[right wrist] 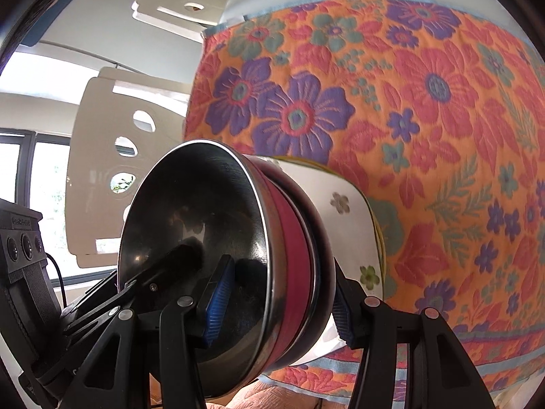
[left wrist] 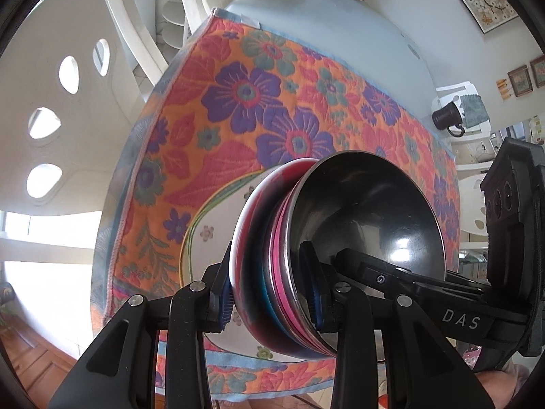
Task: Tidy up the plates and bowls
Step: 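Carry the nested bowl stack with both tools to the plate stack, then lower the bowl stack onto the plate stack and open both tools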
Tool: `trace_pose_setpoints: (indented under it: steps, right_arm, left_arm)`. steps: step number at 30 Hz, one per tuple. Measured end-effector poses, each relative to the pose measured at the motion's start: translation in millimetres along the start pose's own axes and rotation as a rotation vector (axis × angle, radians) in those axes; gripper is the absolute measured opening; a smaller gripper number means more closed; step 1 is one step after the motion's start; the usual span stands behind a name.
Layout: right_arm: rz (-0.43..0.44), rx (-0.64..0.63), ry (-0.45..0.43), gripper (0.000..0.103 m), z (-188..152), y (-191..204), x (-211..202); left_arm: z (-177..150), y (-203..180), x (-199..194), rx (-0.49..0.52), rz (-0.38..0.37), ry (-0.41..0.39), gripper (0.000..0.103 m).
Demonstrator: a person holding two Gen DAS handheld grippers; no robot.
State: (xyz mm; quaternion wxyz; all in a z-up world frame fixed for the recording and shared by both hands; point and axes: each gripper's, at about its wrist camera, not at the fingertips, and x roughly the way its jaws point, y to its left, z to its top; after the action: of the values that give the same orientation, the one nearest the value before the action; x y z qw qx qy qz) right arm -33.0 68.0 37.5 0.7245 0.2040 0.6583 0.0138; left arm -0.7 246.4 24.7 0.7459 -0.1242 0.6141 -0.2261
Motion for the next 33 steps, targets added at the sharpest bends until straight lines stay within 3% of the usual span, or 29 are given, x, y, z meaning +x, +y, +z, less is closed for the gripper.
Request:
trace_pose_setpoints:
  steps: [20,24,26,28,29,30,31,33]
  right_arm:
    - [-0.029,0.014,0.008,0.051,-2.3,-4.3,23.1]
    - [-0.045,-0.054,-0.018,0.054,-11.1,-0.1,11.5]
    - [-0.063,-0.092,-0.058,0.060,-19.5,2.8,-0.5]
    - [-0.081,-0.136,-0.106,0.081,-29.7,6.9,-14.5]
    - [-0.090,-0.155,-0.125,0.101,-33.9,9.3,-19.2]
    - [-0.096,-0.171,-0.149,0.103,-37.9,11.9,-23.5]
    - [-0.094,-0.194,-0.184,0.103,-43.1,15.6,-28.5]
    - [-0.097,-0.259,-0.246,0.103,-55.4,24.4,-34.8]
  left_arm:
    - [-7.2,7.2,21.1,0.005,0.011,0.044,0.030]
    - [-8.3,1.5,-4.1,0.047,0.064,-0.044,0.033]
    - [-10.8,-3.3,-21.2,0.085,0.111,-0.095,0.039]
    - [-14.5,-5.2,-31.8,0.107,0.142,-0.124,0.048]
    - [-17.5,-5.6,-36.2,0.117,0.154,-0.134,0.057]
    - [-19.7,-5.5,-39.0,0.122,0.161,-0.145,0.075]
    - [-23.5,-4.5,-42.7,0.124,0.181,-0.171,0.084]
    - [-31.4,-0.7,-47.4,0.126,0.221,-0.205,0.092]
